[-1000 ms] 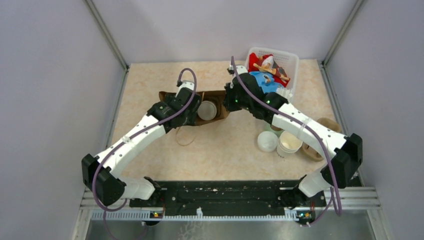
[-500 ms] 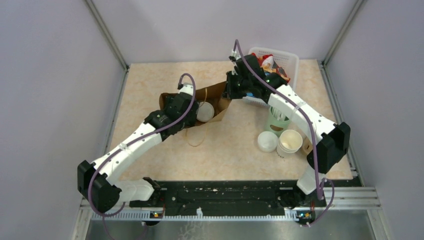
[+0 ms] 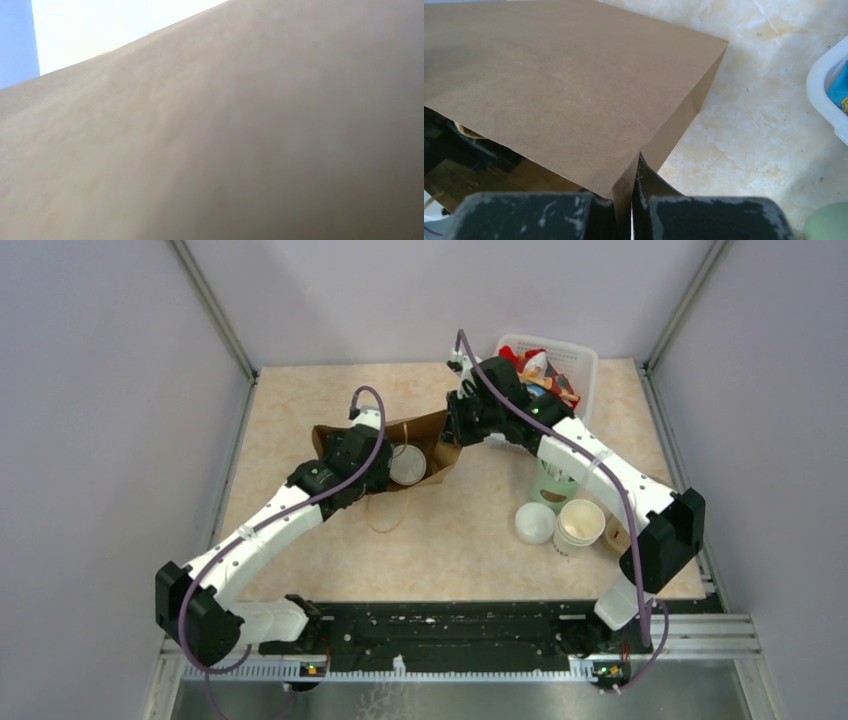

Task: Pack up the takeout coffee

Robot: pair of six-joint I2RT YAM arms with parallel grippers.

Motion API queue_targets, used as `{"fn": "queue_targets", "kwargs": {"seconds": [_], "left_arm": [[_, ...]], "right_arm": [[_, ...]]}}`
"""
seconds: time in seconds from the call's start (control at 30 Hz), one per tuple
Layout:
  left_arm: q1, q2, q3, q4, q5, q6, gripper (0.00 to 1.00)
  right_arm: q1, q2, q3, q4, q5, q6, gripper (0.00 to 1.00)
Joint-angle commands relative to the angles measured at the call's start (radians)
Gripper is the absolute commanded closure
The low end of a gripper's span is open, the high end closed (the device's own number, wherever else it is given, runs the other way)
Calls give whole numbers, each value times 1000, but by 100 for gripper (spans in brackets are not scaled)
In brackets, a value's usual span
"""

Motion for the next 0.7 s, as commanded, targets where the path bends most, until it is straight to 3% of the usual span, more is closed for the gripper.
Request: {"fn": "queue_targets", "kwargs": {"seconds": [0.0, 0.23, 0.4, 0.53, 0.67], "left_arm": [[19, 61, 50, -70, -90, -84, 70], [26, 49, 11, -54, -46, -178, 70], [48, -3, -52, 41, -8, -199, 71], [53, -35, -82, 94, -33, -174, 71], [56, -11, -58, 29, -89, -203, 70]], "right_arm": [[27, -45, -36, 7, 20, -47, 100], [62, -86, -102, 70, 58, -98, 100], [63, -93, -112, 75, 41, -109, 100], [62, -111, -123, 80, 26, -116, 100], [63, -115, -117, 65, 38, -125, 100]]}}
